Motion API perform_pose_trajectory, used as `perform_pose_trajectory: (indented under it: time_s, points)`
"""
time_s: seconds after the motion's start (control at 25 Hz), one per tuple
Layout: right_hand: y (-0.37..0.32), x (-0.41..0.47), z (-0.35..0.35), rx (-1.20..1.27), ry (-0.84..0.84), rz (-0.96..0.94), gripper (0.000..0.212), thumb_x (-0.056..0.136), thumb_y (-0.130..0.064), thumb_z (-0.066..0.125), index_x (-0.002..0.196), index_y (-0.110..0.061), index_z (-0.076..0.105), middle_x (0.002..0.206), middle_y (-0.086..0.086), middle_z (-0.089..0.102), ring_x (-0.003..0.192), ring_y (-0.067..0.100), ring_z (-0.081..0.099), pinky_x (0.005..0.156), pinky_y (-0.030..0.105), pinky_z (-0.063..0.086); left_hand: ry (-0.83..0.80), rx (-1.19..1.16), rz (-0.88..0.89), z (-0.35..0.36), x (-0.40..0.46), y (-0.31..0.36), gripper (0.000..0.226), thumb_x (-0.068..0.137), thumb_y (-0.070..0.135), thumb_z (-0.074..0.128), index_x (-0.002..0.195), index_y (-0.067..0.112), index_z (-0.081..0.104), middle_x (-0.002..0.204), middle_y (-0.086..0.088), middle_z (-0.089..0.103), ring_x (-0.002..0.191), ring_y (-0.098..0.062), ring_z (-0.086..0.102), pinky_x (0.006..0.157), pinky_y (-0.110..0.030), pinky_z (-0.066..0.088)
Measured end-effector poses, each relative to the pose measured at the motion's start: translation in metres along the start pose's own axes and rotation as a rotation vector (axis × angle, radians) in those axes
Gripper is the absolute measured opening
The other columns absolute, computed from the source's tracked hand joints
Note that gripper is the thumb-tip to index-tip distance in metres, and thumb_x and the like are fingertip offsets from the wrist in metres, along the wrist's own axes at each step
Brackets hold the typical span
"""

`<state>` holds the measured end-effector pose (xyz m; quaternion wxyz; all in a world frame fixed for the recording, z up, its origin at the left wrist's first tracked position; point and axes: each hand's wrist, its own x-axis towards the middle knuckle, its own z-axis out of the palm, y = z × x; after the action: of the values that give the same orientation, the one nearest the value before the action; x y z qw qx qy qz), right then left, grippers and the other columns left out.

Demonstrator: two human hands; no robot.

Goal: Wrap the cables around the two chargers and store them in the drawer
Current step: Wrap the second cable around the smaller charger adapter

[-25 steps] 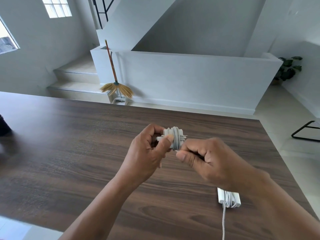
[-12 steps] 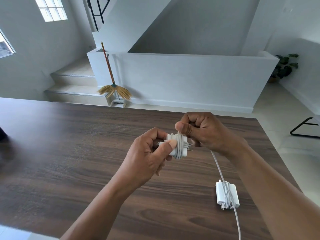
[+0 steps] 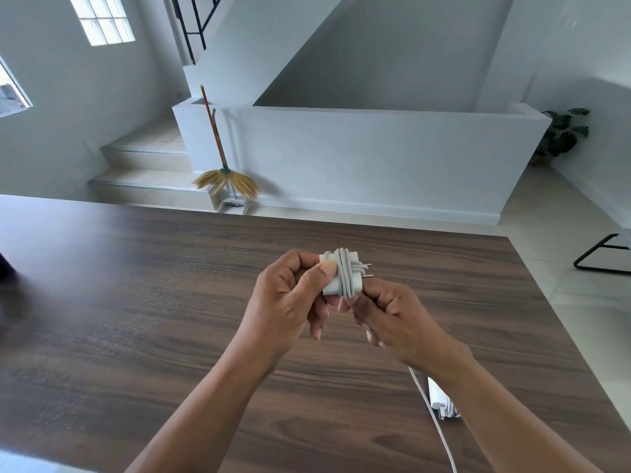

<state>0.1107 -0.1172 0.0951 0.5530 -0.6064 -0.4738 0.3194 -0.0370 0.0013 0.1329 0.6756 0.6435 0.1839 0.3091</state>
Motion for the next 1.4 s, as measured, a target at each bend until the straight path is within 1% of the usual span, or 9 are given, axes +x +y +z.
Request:
perform_pose_trajectory:
  time_s: [0.2,0.36,0.64,0.72,0.92,1.12,1.2,1.32,1.4]
  points:
    - [-0.019,-0.024,0.004,-0.341,-0.037,-0.107,0.027,0.105,-0.030,0.058,0.085,-0.015,0.065,0.062,-0.009,0.045,0.054,0.009,0.037,0.052,0.033,0.035,0.054,0.104,0.002,0.002,0.004,-0.010,0.030,0.097,0.030,0.066,0.100,0.000,0.066,0.066,-0.008,0.070,0.048,-0.015,0.055,0.040,-0.028,0.046]
    - [-0.046,-0.034,-0.001,-0.410,-0.091,-0.066,0.031,0.104,-0.027,0.060,0.076,-0.014,0.060,0.057,-0.010,0.043,0.050,0.005,0.035,0.050,0.021,0.032,0.065,0.257,0.003,0.000,0.004,-0.017,0.018,0.099,0.027,0.065,0.099,0.010,0.067,0.060,-0.001,0.069,0.042,-0.009,0.053,0.040,-0.028,0.045]
    - [-0.087,-0.011,-0.026,-0.504,-0.062,-0.081,0.024,0.100,-0.033,0.065,0.081,-0.021,0.071,0.051,-0.011,0.047,0.046,0.004,0.037,0.047,0.024,0.034,-0.040,0.356,0.048,-0.002,-0.010,-0.014,0.022,0.093,0.048,0.068,0.090,0.027,0.067,0.059,0.003,0.068,0.040,-0.010,0.051,0.041,-0.032,0.043]
    - [-0.085,0.002,-0.030,-0.512,-0.047,-0.101,0.025,0.100,-0.033,0.066,0.080,-0.018,0.071,0.052,-0.011,0.047,0.047,0.004,0.038,0.048,0.023,0.035,-0.060,0.360,0.055,-0.003,-0.015,-0.011,0.015,0.096,0.041,0.069,0.091,0.027,0.067,0.061,0.002,0.069,0.043,-0.009,0.051,0.043,-0.032,0.044]
    - [-0.063,0.020,-0.031,-0.290,-0.090,-0.080,0.032,0.099,-0.037,0.064,0.079,-0.012,0.068,0.062,0.022,0.051,0.051,0.021,0.040,0.048,0.028,0.036,-0.094,0.356,0.060,-0.006,-0.026,-0.004,0.016,0.096,0.037,0.069,0.097,0.022,0.070,0.068,-0.002,0.072,0.049,-0.010,0.056,0.047,-0.029,0.048]
    - [-0.031,0.018,-0.019,-0.008,-0.047,0.032,0.041,0.101,-0.035,0.064,0.077,-0.002,0.059,0.068,0.014,0.044,0.056,0.028,0.031,0.048,0.027,0.031,-0.181,0.222,0.015,-0.008,-0.028,-0.002,0.034,0.089,0.047,0.067,0.100,0.015,0.071,0.070,-0.008,0.071,0.052,-0.016,0.058,0.045,-0.029,0.047]
    - [-0.016,0.015,-0.011,0.084,-0.013,0.068,0.038,0.099,-0.036,0.065,0.075,-0.007,0.059,0.072,0.016,0.046,0.063,0.030,0.035,0.052,0.032,0.029,-0.201,0.165,0.003,-0.007,-0.027,-0.003,0.035,0.090,0.045,0.067,0.101,0.012,0.071,0.071,-0.009,0.071,0.053,-0.019,0.058,0.044,-0.028,0.047]
    - [0.003,0.009,-0.001,0.082,0.027,0.110,0.022,0.097,-0.007,0.064,0.077,-0.004,0.058,0.076,0.022,0.050,0.068,0.032,0.042,0.050,0.035,0.025,-0.221,0.077,-0.019,-0.006,-0.024,-0.005,0.037,0.090,0.041,0.067,0.101,0.007,0.071,0.071,-0.011,0.069,0.052,-0.020,0.056,0.042,-0.027,0.046]
    - [0.006,0.006,0.002,0.078,0.056,0.101,0.016,0.091,-0.004,0.061,0.082,0.007,0.056,0.071,0.027,0.050,0.062,0.030,0.038,0.047,0.031,0.023,-0.227,0.070,-0.026,-0.004,-0.022,-0.007,0.037,0.089,0.042,0.068,0.100,0.007,0.071,0.071,-0.011,0.069,0.051,-0.020,0.056,0.042,-0.027,0.046]
